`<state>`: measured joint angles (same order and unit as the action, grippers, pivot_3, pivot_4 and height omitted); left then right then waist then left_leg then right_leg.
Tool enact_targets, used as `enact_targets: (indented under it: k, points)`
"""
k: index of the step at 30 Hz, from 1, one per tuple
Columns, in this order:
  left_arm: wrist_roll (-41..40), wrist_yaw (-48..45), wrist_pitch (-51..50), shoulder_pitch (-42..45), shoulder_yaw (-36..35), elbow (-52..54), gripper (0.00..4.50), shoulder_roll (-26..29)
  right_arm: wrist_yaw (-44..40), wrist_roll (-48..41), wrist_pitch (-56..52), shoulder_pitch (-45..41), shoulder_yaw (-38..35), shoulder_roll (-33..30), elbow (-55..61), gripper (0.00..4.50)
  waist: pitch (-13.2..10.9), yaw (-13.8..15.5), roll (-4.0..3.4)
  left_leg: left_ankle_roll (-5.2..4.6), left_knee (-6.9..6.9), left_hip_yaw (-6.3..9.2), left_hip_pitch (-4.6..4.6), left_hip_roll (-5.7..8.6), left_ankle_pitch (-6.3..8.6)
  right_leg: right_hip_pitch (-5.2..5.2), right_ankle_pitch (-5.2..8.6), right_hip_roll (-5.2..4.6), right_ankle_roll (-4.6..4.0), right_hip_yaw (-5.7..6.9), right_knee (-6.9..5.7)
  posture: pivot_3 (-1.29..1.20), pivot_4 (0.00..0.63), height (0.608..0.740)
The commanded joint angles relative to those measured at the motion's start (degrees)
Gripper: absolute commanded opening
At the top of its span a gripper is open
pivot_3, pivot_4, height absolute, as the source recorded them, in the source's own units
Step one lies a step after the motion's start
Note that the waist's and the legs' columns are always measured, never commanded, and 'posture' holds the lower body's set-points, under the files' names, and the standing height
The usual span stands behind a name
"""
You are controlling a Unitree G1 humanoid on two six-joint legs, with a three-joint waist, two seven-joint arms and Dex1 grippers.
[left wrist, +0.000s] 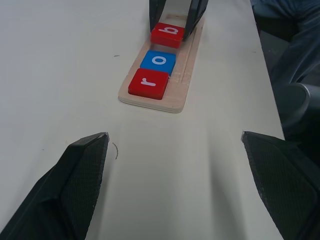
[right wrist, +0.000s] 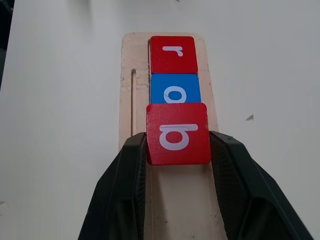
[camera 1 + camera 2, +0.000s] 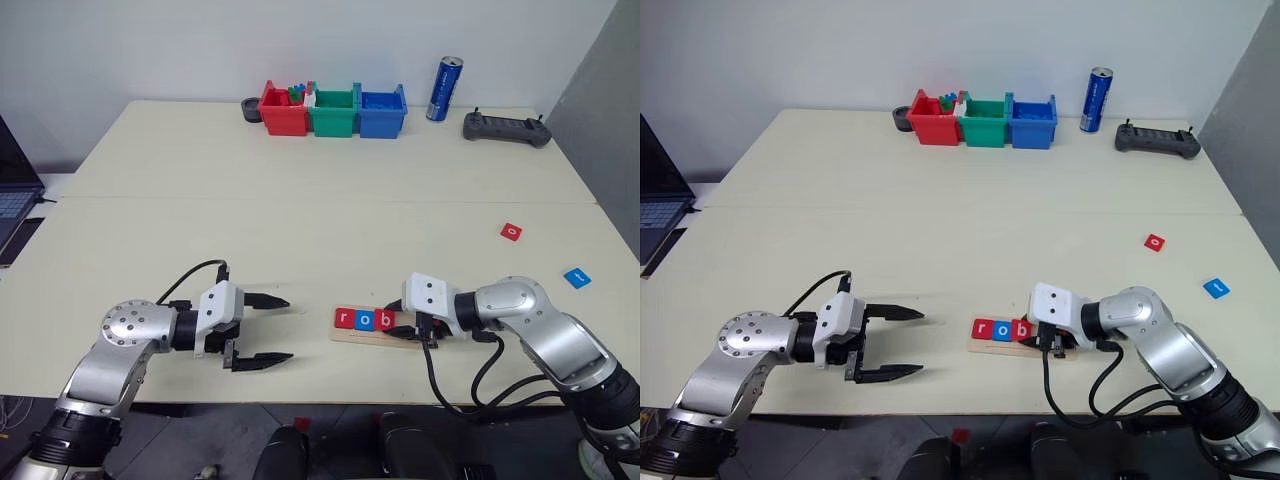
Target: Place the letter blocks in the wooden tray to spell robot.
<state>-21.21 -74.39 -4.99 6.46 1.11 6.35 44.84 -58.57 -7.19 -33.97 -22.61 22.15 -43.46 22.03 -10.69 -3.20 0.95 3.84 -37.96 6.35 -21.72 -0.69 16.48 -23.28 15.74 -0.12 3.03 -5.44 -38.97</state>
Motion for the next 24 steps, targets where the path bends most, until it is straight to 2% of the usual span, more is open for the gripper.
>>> enact_targets:
  k: [1,8,14,24]
  points:
    - [0.4,0.0,1.7,-0.2,-0.3,0.3,4.50,0.2,0.4,2.0,0.7,-0.9,0.3,-0.6,0.2,1.81,0.0,0.0,0.00,0.00,0.00,0.00,0.00,0.00,0.00,0.00,0.00,0.00,0.00,0.00,0.00,0.00,0.150,0.740]
    - [0.9,-0.2,3.1,-0.2,0.1,-1.1,4.50,-0.2,-0.2,2.4,-0.1,-3.0,0.3,0.0,-0.4,1.81,0.0,0.0,0.00,0.00,0.00,-0.01,0.00,0.00,0.00,0.00,0.00,0.00,0.00,0.00,0.00,0.00,0.150,0.740]
    - [0.9,0.2,3.3,-0.3,0.3,-0.8,4.50,-0.1,-0.3,0.7,2.7,-1.4,-1.8,0.0,0.3,1.67,0.0,0.0,0.00,0.00,0.00,0.00,0.00,0.00,0.00,0.00,0.00,0.00,0.00,0.00,0.00,0.00,0.150,0.740]
    - [0.4,0.6,2.7,0.3,-0.4,-0.9,4.50,0.3,3.1,-4.1,13.6,11.6,-13.6,1.5,0.6,1.67,0.0,0.1,0.00,0.00,0.01,-0.01,-0.01,0.01,0.00,0.01,0.00,-0.01,0.00,-0.01,0.00,0.00,0.150,0.740]
